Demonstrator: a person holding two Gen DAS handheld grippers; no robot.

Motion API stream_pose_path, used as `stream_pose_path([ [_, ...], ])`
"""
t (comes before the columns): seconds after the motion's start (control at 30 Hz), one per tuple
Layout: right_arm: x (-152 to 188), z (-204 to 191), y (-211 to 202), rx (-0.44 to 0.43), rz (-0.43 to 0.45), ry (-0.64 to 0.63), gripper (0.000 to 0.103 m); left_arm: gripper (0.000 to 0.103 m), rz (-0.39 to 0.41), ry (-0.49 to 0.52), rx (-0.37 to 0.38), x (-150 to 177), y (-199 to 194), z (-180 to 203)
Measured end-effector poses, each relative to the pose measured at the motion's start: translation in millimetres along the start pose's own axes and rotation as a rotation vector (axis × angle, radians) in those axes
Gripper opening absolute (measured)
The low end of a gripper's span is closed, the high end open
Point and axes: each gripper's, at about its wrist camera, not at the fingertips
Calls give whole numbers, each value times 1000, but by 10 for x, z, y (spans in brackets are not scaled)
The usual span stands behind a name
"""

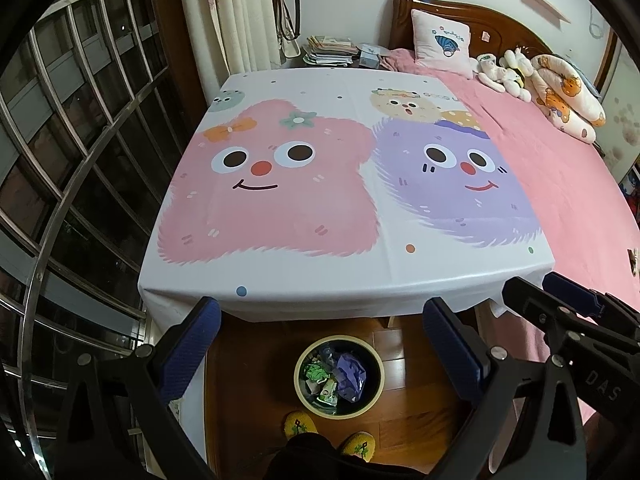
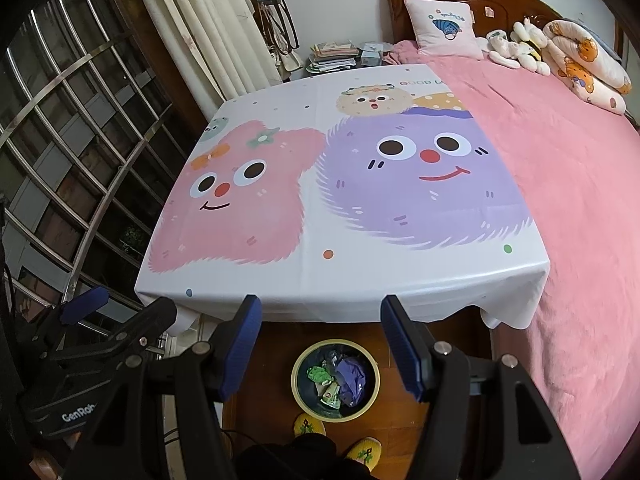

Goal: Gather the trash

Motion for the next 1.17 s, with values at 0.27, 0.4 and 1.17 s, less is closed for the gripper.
stream_pose_path([
  [0.27,-10,10,9,3,1,-3,62,100,5,11,-7,4,-14,17],
  [0.4,-12,3,8,3,0,-3,62,100,4,12,-6,3,-12,13],
  [1.17,-4,-13,-4,3,1,-16,62,100,-7,9,-11,22,10,-91],
])
Point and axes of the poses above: each gripper's, at about its wrist camera, not at the fingertips, and y roughly the way its jaws point, z to its right, x to its underside, and after that the axes turned 14 degrees about y, right-handed
